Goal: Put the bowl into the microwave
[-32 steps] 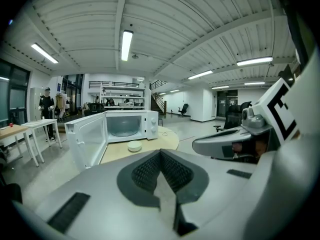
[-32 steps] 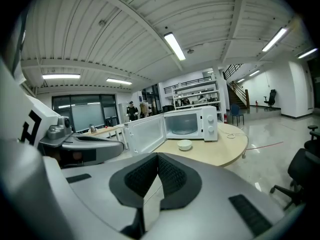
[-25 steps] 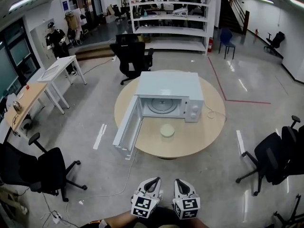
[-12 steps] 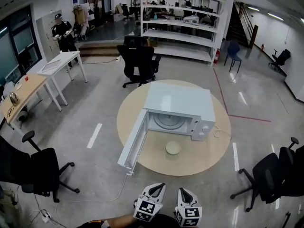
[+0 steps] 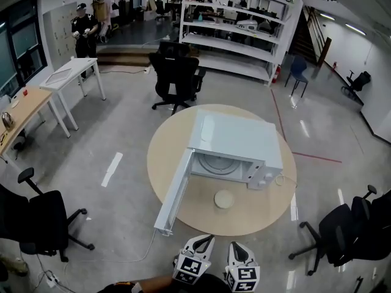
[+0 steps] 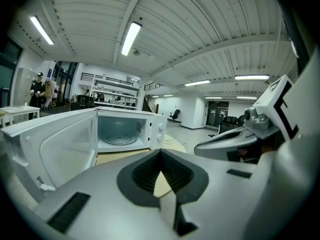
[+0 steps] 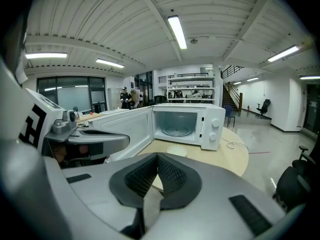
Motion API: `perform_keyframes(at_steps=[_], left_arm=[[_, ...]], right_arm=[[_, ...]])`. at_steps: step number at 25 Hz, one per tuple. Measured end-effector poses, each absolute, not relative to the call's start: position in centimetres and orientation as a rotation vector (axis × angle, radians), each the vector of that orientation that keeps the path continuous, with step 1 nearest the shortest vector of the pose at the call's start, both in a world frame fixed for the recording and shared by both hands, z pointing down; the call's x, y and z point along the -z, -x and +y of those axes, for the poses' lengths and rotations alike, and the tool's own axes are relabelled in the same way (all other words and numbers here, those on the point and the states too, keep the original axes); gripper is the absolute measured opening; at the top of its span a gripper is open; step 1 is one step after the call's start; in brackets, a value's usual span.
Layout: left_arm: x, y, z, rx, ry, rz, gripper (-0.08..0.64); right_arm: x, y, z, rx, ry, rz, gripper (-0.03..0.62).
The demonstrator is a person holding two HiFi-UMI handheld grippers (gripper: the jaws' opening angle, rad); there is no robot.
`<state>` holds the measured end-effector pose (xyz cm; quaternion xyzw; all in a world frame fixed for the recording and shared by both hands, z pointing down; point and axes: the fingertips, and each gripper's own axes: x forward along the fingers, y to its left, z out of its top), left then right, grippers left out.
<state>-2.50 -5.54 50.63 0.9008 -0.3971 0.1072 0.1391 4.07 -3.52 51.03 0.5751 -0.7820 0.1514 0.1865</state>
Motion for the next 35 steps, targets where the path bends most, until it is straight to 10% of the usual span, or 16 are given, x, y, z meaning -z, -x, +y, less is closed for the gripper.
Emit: perform_keyframes(at_steps=[35], left_arm=[[-48.5,3.9,-17.4,-0.319,-2.524,-1.439,0.046]], right_arm=[[-49.3,-4.5,-17.4,-0.401,-1.497,-2.374,0.015]])
